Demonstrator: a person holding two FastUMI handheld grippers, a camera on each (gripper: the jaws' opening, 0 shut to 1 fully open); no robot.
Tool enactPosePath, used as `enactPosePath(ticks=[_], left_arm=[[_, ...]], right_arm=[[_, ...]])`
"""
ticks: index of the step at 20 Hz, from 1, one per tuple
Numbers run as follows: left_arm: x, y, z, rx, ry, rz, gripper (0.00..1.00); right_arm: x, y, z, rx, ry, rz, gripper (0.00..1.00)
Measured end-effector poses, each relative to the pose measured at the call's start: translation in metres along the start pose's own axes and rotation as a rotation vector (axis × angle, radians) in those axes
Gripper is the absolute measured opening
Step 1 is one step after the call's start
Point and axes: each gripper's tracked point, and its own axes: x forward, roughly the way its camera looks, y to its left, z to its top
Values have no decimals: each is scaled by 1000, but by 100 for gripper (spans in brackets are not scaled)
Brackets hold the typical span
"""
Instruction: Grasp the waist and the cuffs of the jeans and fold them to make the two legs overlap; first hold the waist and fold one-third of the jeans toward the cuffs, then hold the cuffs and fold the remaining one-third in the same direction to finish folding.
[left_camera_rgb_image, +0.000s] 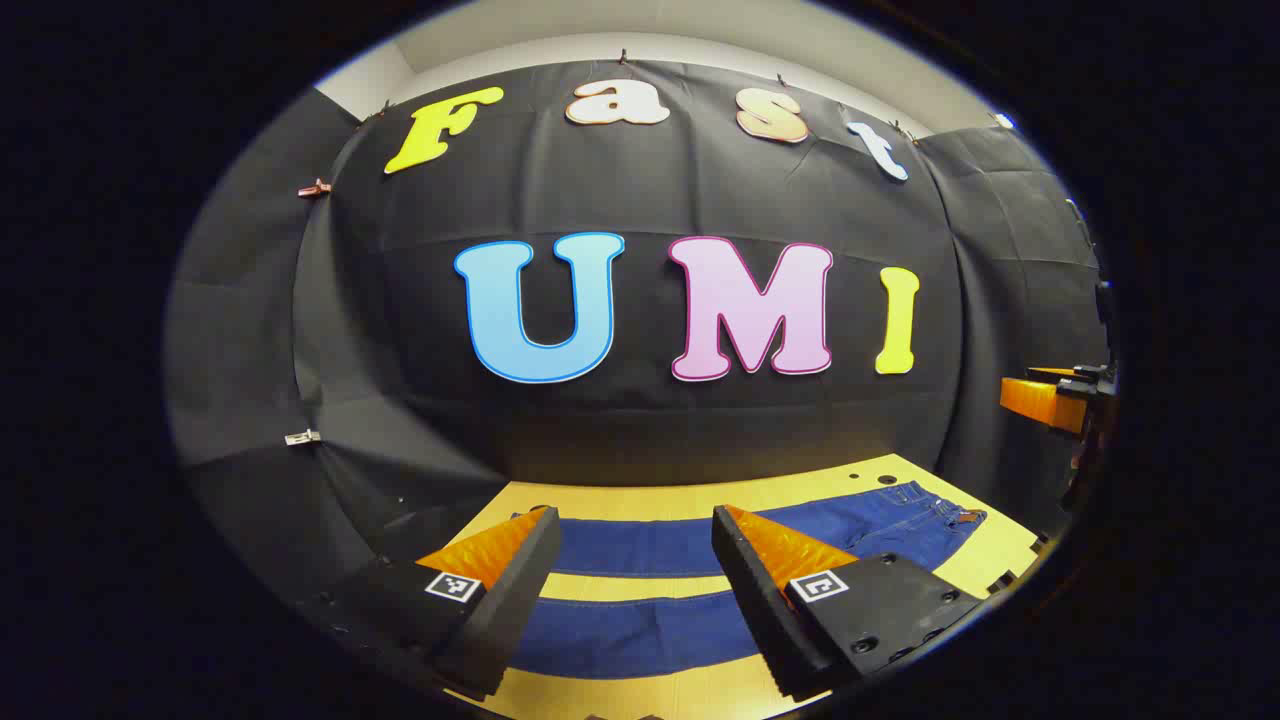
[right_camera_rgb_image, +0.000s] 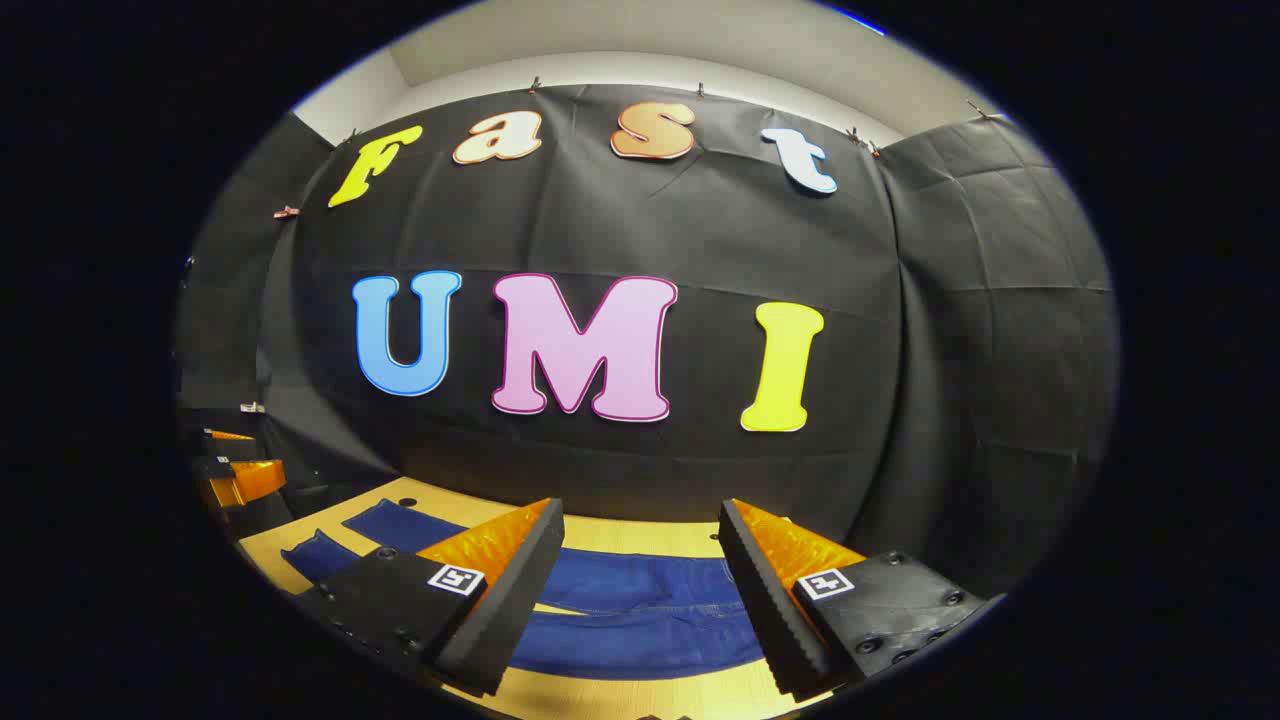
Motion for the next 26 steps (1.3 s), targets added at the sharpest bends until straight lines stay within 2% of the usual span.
enactPosePath(ticks=[7,10,17,21,24,26], left_arm=[[-3,8,-6,-14,5,8,96],[-7,23,-9,38,7,39,96],[-7,36,-14,-25,14,55,96],[-5,43,-16,-16,14,58,96],[0,64,-30,61,37,75,96],[3,81,-52,165,80,67,96]], right_arm=[[-7,4,2,8,-11,2,97],[-6,4,-1,-1,3,-2,98],[-3,11,1,16,-2,-9,97],[-2,11,1,7,-6,-13,97],[0,8,0,-11,-6,-22,98],[2,2,-2,-29,5,-30,98]])
